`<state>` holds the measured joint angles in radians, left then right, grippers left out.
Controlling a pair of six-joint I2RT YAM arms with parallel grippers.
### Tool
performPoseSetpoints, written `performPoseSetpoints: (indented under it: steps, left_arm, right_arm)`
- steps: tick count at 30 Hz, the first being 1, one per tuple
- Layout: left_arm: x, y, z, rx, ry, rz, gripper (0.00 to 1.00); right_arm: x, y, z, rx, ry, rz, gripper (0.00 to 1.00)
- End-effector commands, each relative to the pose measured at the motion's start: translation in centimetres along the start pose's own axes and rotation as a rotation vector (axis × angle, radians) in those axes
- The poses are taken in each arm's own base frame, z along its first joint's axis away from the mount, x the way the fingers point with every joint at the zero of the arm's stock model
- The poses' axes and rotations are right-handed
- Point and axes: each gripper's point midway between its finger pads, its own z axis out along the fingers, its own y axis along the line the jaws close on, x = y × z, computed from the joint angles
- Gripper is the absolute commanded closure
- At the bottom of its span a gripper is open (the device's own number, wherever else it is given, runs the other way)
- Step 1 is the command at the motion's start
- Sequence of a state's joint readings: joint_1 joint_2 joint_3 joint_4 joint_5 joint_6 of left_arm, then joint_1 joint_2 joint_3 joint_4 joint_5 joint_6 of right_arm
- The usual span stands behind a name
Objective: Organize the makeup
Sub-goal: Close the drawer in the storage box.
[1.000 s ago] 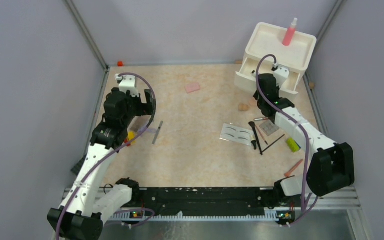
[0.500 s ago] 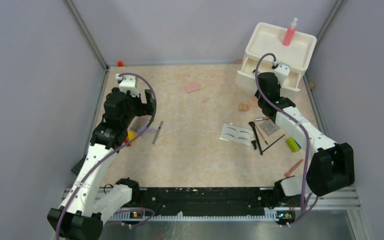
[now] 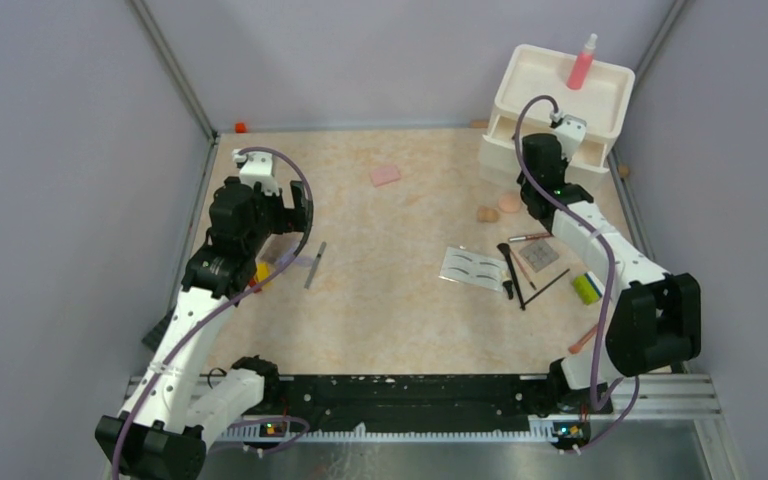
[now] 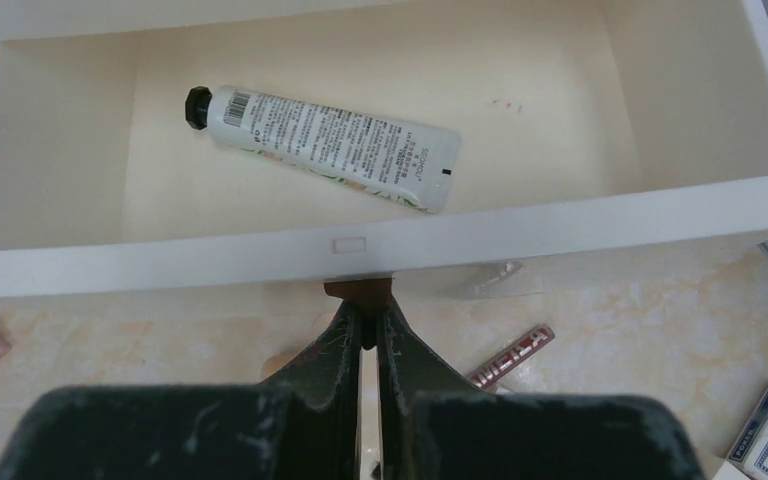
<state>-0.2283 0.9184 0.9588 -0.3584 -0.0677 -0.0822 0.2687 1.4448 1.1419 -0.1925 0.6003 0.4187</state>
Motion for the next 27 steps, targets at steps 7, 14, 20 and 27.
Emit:
performPoseSetpoints:
  steps: [7,14,20,27]
  left_arm:
    - [-1.2,0.1,-0.1,0.000,-0.053,0.001,0.01]
    - [-1.1,0.0,0.1,0.004,-0.046,0.002,0.01]
    - [-0.9,-0.1,0.2,0.010,-0.041,0.003,0.01]
    - [-0.9,-0.1,0.2,0.012,-0.041,0.002,0.01]
  right_arm:
    - [-9.0,0.0,1.3,0.018,-0.246,0.121,1.00]
    - [-9.7,-0.4,3.3,0.048,-0.263,0.066,1.00]
    - [-10.0,-0.4,5.3,0.048,-0.254,0.036,1.00]
    - [-10.0,0.3,8.0,0.023,-0.223,-0.005,1.00]
